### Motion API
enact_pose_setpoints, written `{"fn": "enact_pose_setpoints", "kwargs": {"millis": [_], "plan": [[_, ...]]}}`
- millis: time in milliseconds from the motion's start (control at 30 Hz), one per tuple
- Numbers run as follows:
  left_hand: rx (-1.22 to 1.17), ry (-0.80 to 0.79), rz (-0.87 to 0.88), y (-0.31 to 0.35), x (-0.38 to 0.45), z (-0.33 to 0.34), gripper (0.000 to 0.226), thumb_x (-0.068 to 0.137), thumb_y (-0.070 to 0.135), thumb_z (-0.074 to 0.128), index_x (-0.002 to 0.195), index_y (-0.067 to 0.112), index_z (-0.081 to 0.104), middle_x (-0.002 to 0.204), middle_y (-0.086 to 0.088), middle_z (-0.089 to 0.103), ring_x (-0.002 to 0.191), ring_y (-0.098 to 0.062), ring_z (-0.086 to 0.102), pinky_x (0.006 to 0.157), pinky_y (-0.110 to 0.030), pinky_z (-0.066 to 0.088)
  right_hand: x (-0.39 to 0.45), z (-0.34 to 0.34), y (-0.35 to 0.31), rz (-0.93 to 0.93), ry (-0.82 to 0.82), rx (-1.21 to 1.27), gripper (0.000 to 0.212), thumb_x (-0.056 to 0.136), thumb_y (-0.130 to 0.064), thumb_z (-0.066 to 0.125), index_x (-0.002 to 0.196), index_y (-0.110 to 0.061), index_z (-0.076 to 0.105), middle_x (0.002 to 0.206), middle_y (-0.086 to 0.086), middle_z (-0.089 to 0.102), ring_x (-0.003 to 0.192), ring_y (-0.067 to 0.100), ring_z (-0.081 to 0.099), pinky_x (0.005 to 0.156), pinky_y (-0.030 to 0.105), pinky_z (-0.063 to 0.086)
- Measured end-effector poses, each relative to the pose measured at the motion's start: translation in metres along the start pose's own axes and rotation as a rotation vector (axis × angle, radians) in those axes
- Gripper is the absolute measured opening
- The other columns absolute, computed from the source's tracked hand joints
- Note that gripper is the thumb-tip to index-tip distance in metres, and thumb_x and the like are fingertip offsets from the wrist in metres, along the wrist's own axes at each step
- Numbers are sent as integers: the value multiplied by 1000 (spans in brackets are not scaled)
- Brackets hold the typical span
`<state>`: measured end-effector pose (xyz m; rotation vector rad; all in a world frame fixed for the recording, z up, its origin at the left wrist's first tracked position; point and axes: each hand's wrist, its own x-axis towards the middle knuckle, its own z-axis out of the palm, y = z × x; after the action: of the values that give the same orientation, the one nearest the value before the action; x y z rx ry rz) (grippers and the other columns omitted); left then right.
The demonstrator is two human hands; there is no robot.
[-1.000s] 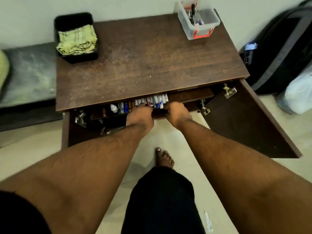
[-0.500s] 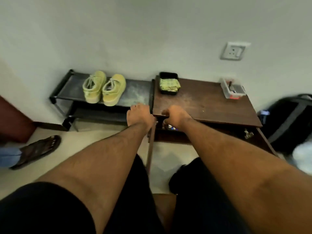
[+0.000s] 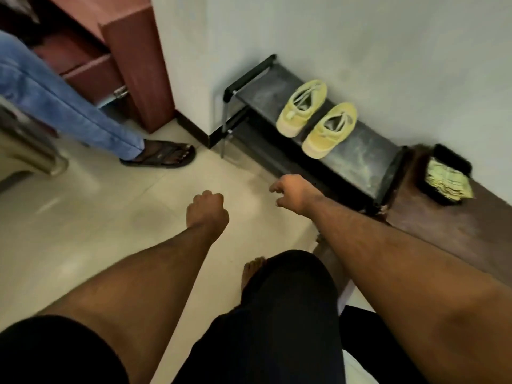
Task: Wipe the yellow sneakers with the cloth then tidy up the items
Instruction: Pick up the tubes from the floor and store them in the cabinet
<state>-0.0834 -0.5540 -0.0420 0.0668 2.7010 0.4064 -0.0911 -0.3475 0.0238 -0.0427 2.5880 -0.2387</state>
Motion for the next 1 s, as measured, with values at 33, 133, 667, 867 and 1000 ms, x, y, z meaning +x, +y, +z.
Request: {"fn": "enact_pose_setpoints", "kwargs": {"millis": [33, 133, 667, 867, 1000], "plan": [[-22, -19, -54, -20, 4, 16, 30, 89, 21, 54, 117, 16, 62, 122, -8, 54, 114, -29, 50, 89, -37, 44, 18, 12, -3, -43, -36, -24, 45, 85, -16, 64, 129, -17, 57, 125, 4, 58, 114, 21, 54, 93, 27, 41], [-89, -83, -203, -71, 7, 61, 28, 88, 19, 55, 114, 16, 63, 120, -7, 55, 112, -29, 52, 86, -36, 44, 61, 51, -11, -106, -134, -50, 45, 85, -18, 65, 129, -20, 56, 124, 2, 57, 112, 20, 54, 90, 27, 42], [-549, -207, -902, -206, 4, 227, 27, 87, 23, 65, 111, 10, 63, 112, -7, 63, 103, -28, 61, 79, -30, 45, 205, 240, -123, -653, -596, -277, 52, 90, -12, 56, 140, -22, 43, 139, 3, 42, 127, 23, 39, 102, 31, 33], [-682, -161, -1008, -202, 24, 268, 17, 85, 26, 65, 94, 15, 58, 95, -5, 63, 78, -23, 56, 64, -28, 40, 204, 310, -156, -828, -649, -543, 58, 93, -14, 51, 146, -27, 32, 157, -1, 16, 128, 26, 36, 99, 40, 42], [-753, -51, -1104, -208, 20, 282, 17, 82, 26, 66, 90, 14, 59, 91, -4, 66, 77, -25, 58, 61, -27, 38, 201, 330, -160, -937, -603, -585, 60, 94, -13, 50, 146, -31, 27, 159, -5, 4, 122, 27, 40, 85, 39, 46]]}}
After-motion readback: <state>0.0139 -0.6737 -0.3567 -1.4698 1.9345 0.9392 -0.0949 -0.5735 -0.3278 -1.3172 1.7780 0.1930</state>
